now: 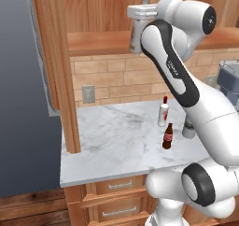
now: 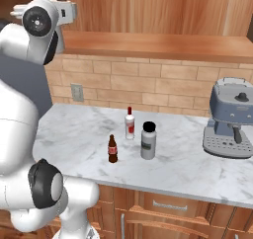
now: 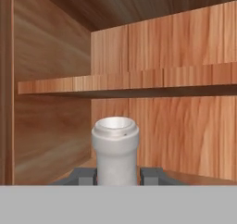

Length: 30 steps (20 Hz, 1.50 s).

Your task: Sort all alcoholic drinks to one cabinet, and non-alcoholic drinks to the other.

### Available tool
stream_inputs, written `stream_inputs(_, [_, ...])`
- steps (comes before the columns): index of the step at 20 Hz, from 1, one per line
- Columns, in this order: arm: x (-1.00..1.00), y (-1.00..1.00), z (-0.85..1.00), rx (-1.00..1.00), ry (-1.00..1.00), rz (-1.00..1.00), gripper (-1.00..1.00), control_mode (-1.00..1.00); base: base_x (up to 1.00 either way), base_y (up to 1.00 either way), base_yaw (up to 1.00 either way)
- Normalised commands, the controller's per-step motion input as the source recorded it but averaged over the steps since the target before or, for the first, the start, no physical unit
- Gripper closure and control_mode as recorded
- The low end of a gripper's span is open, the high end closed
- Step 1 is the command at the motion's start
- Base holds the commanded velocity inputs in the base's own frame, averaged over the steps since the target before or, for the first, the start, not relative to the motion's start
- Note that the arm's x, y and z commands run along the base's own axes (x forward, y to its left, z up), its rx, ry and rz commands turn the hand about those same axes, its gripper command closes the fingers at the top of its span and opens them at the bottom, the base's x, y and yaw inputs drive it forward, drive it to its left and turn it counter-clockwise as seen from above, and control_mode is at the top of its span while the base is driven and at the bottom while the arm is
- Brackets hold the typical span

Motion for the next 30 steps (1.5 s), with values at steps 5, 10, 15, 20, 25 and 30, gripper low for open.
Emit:
stream_inputs(5, [0.35,0.0,0.0,0.0,0.0,-0.05,1.0,-1.0,0.0,0.0,0.0])
stream_inputs(10, [0.37,0.0,0.0,0.0,0.0,-0.05,1.0,-1.0,0.0,0.0,0.0])
stream_inputs(15, [0.39,0.0,0.0,0.0,0.0,-0.04,1.0,-1.0,0.0,0.0,0.0])
stream_inputs(20, [0.4,0.0,0.0,0.0,0.0,-0.05,1.0,-1.0,0.0,0.0,0.0])
stream_inputs(25, [0.34,0.0,0.0,0.0,0.0,-0.05,1.0,-1.0,0.0,0.0,0.0])
stream_inputs(30, [0.34,0.0,0.0,0.0,0.02,-0.06,1.0,-1.0,0.0,0.0,0.0])
